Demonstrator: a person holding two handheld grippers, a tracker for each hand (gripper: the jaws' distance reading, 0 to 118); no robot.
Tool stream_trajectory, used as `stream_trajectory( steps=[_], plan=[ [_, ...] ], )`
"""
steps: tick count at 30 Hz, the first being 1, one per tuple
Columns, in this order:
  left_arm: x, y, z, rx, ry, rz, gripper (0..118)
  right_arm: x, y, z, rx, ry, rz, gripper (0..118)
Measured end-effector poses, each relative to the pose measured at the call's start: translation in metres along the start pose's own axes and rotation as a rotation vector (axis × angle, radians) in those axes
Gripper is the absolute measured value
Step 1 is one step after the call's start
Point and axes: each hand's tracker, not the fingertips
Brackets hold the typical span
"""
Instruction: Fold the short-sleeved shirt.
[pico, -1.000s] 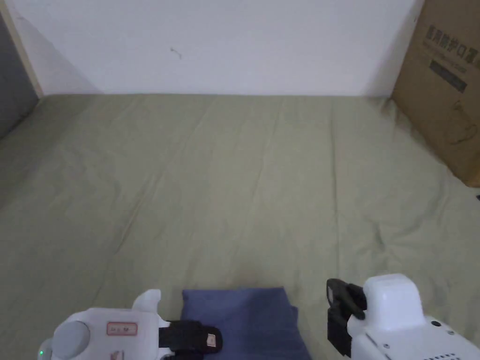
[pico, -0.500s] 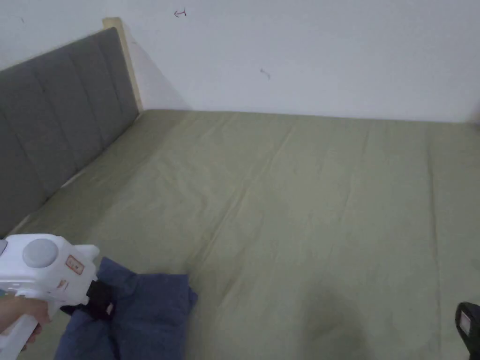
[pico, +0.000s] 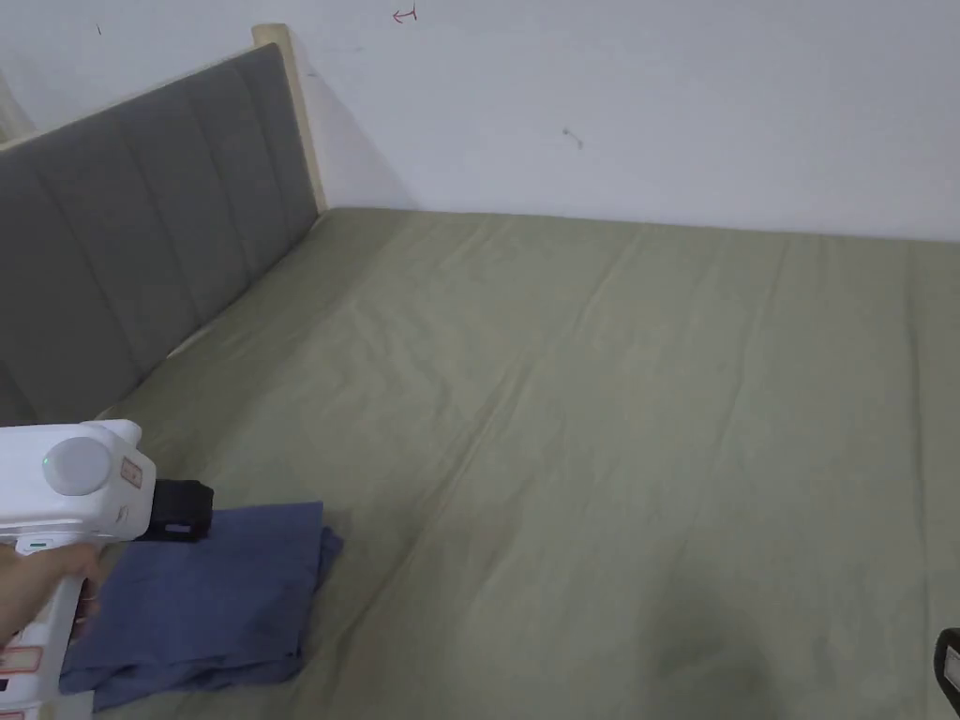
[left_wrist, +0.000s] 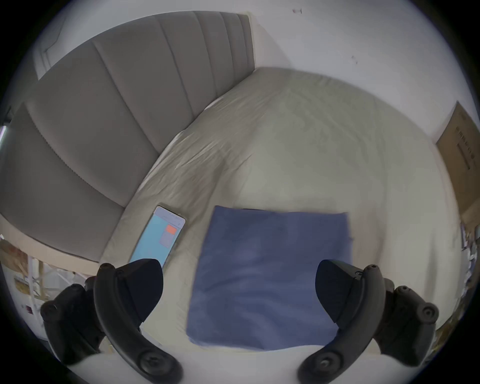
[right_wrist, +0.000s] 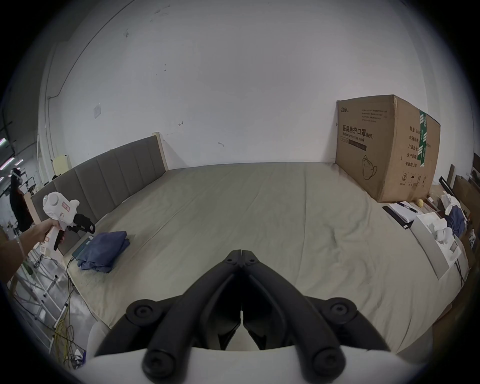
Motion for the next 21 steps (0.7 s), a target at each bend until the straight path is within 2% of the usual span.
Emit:
stream_trajectory(
  steps=[1,2,3,4,5,7,9,15,21],
  plan=[
    [0.006,-0.004,0.011,0.009,-0.042,0.009,113,0.000,0.001,0.000,-0.001,0.002,-0.002,0],
    [0.011,-0.006,0.019,0.023,-0.069,0.014,101,-0.001,0.001,0.000,-0.001,0.001,-0.003,0],
    [0.020,-0.014,0.032,0.060,-0.104,0.000,61,0.000,0.002,0.001,0.000,0.001,-0.004,0],
    [0.030,-0.020,0.044,0.117,-0.124,-0.018,26,0.000,0.003,0.001,-0.001,0.001,-0.003,0],
    [0.040,-0.026,0.053,0.144,-0.107,-0.036,9,0.000,0.004,0.001,-0.004,0.002,-0.002,0],
    [0.062,-0.041,0.070,0.247,-0.068,-0.059,0,0.002,0.006,0.004,0.001,0.004,0.005,0],
    [0.085,-0.061,0.097,0.341,-0.127,-0.101,0,0.001,0.010,0.007,0.015,0.005,0.023,0],
    [0.163,-0.108,0.177,0.602,-0.177,-0.156,0,0.012,0.021,0.016,0.065,0.018,0.029,0],
    [0.223,-0.136,0.233,0.734,-0.250,-0.197,0,0.018,0.039,0.028,0.131,0.027,0.060,0]
  ],
)
